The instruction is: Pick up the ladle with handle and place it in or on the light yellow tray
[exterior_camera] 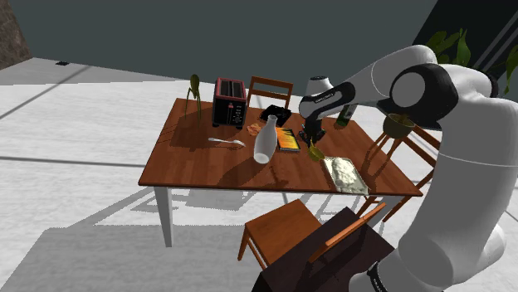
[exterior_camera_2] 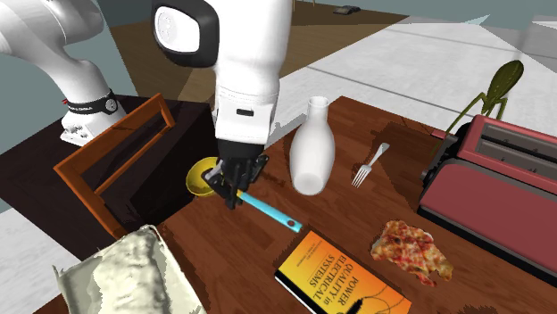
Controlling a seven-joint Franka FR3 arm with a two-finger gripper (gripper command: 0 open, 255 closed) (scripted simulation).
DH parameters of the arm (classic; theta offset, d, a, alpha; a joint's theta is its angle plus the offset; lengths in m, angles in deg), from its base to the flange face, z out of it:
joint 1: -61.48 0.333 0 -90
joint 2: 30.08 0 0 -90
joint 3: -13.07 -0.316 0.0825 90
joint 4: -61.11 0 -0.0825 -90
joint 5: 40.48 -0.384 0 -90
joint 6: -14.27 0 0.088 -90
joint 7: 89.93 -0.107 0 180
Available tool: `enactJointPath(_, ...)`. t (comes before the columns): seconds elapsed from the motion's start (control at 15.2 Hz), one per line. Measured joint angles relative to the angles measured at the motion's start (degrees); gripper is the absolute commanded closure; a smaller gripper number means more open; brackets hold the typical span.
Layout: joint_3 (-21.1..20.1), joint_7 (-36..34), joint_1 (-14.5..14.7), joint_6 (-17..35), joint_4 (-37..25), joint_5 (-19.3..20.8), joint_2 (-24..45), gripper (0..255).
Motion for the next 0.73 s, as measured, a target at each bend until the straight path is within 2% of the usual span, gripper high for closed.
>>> enactJointPath(0.73, 4.7, 10.5, -8.3, 7.9, 12.7, 1.8, -7.7, 255)
